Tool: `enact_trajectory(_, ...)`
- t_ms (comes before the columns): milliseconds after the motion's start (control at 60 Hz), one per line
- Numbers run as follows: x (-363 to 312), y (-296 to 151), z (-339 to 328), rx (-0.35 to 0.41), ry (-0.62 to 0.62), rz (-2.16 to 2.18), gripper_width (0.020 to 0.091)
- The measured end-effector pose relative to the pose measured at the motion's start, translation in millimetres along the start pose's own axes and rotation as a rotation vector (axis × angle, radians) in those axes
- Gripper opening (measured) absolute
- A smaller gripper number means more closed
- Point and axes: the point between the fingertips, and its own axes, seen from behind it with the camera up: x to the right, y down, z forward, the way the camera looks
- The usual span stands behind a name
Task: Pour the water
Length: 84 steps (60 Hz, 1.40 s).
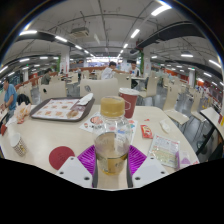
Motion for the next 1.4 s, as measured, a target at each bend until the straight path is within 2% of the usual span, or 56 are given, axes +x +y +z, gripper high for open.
enact_trajectory(183, 1.4, -14.4, -9.2, 0.011, 0.092, -0.083, 0.0386)
enact_trajectory(400, -15.5, -81.8, -47.3, 0.064, 0.323, -0.442, 0.0388)
enact_trajectory(567, -76.2, -136.4, -77.8, 0.121, 0.480, -0.904, 0.0386)
enact_trajectory(700, -141.1, -156.9, -83.7, 0.166, 0.592, -1.359, 0.0387)
enact_trajectory(783, -180.7, -147.1, -79.1, 0.159, 0.594, -1.613, 0.0387)
enact_trajectory(900, -215.0, -121.8, -60.5, 0.108, 0.565, -1.859, 0.0394)
enact_trajectory(1050, -246.7, -100.2, -47.7, 0.106, 0.529, -2.041, 0.0392)
enact_trajectory(1117, -249.1, -93.1, -46.8, 0.079, 0.513, -2.056, 0.0391)
enact_trajectory(1233, -252.8, -96.7, -51.1, 0.099, 0.463, -1.963, 0.0391)
enact_trajectory(1400, -244.9, -114.5, -76.4, 0.106, 0.339, -1.430, 0.0393)
